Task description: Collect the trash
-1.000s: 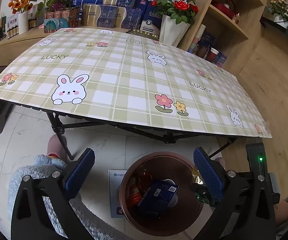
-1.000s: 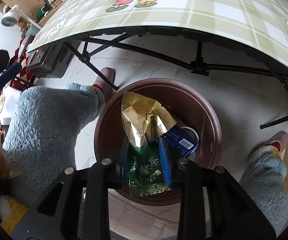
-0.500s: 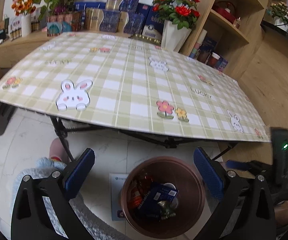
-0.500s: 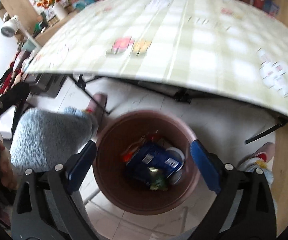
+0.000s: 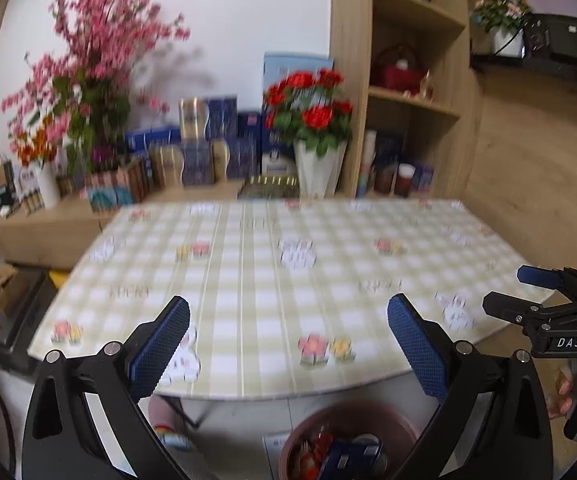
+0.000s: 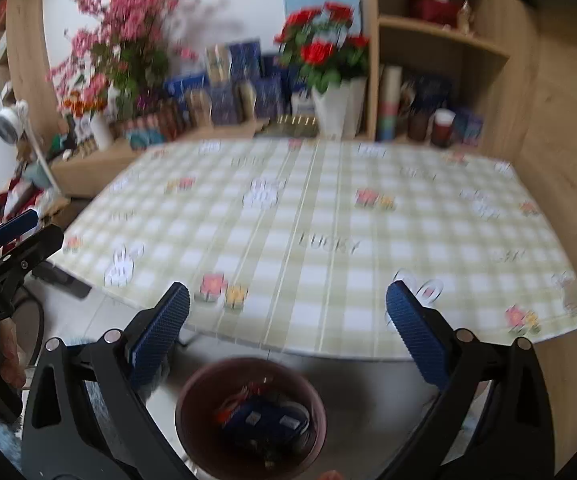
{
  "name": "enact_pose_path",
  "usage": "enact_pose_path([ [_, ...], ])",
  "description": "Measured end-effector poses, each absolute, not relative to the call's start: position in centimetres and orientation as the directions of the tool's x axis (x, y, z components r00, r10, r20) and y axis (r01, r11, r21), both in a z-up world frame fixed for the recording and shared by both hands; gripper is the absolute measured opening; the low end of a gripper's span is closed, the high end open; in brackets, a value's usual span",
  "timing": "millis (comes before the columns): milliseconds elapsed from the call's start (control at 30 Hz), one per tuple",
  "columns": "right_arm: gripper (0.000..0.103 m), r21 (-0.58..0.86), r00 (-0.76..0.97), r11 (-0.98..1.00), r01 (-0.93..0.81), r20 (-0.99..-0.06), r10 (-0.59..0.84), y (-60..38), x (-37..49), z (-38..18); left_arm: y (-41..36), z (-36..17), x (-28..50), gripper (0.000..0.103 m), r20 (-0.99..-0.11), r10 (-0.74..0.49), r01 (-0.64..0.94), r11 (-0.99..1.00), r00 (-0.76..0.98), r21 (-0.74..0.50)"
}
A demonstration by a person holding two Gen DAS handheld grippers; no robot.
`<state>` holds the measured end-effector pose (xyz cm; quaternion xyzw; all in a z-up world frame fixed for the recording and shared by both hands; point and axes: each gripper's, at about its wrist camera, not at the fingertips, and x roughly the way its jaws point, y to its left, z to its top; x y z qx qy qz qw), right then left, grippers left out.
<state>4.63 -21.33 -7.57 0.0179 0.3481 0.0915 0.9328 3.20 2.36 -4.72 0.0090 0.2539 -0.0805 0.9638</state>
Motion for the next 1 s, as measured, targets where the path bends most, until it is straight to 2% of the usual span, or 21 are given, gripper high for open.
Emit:
enact_pose_path([
  [167, 0.097, 0.098, 0.798, 0.985, -0.143, -0.577, 0.173, -22.8, 3.5, -4.1, 1.8, -1.3, 2.6, 0.097, -0.43, -0.182, 0.181, 0.983, 0.884, -0.044],
  [233, 0.097, 0.092, 0.812, 0.986, -0.137, -0.56, 0.165, -23.0, 3.0, -3.3, 1.8, -0.4, 2.4, 0.097, -0.43, -0.211, 0.201, 0.977, 0.878, -0.071],
  [333, 0.097, 0.091, 0.831, 0.988, -0.123, -0.535, 0.153, -23.6, 2.1, -2.4, 1.4, 0.4, 1.9, 0.097, -0.429, -0.183, 0.181, 0.982, 0.885, -0.046],
  [500, 0.097, 0.101, 0.841, 0.988, -0.12, -0.518, 0.155, -23.9, 1.2, -1.7, 0.4, 0.9, 1.0, 0.097, -0.414, -0.142, 0.166, 0.986, 0.899, 0.023],
  [1000, 0.097, 0.105, 0.847, 0.987, -0.123, -0.507, 0.16, -23.7, 0.2, -1.1, 0.1, 1.2, 0.5, 0.097, -0.419, -0.111, 0.15, 0.987, 0.901, 0.059],
])
